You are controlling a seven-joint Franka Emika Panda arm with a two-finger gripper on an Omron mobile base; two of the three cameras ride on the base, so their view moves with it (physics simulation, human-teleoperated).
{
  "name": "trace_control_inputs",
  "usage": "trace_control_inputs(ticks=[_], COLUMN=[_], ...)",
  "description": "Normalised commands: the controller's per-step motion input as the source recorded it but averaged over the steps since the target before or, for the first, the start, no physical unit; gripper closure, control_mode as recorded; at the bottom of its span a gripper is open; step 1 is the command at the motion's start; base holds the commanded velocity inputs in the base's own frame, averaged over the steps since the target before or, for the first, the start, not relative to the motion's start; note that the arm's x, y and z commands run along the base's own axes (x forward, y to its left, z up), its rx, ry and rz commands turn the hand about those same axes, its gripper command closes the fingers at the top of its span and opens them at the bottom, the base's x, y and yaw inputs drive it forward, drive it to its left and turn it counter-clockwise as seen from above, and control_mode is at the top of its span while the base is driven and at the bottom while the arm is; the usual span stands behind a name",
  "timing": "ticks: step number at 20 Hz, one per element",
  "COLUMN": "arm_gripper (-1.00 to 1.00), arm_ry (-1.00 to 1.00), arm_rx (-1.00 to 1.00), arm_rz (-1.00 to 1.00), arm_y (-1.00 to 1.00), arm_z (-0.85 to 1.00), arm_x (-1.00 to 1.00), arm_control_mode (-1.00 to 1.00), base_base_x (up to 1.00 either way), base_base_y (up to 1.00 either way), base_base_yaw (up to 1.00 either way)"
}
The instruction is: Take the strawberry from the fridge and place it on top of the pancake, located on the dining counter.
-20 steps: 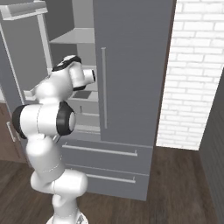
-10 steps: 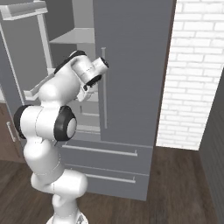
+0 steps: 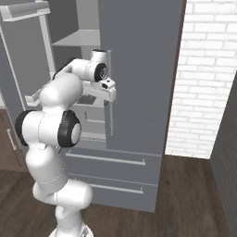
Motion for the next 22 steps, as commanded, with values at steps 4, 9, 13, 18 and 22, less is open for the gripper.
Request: trace_control_inputs(ticks=[4, 9, 13, 18, 22], arm_gripper=[-1.0, -1.0, -1.0, -1.0, -1.0], arm_ry=[-0.51, -0.43, -0.33, -0.31, -0.18], arm_rx=[-0.22, -0.04, 0.0, 0.03, 0.01], arm_rz=[0.27, 0.26, 0.24, 0.04, 0.0], arm_y=[-0.59, -0.27, -0.06, -0.02, 0.0], arm_z=[0.04, 0.02, 0.0, 0.0, 0.02], arm_x=[0.26, 0.5, 0.6, 0.72, 0.44], arm_control_mode=[-1.0, -1.0, -1.0, -1.0, -1.0], base_base_x=[0.0, 0.0, 0.0, 0.0, 0.0], base_base_y=[0.0, 0.0, 0.0, 0.0, 0.0], base_base_yaw=[0.0, 0.0, 0.0, 0.0, 0.0])
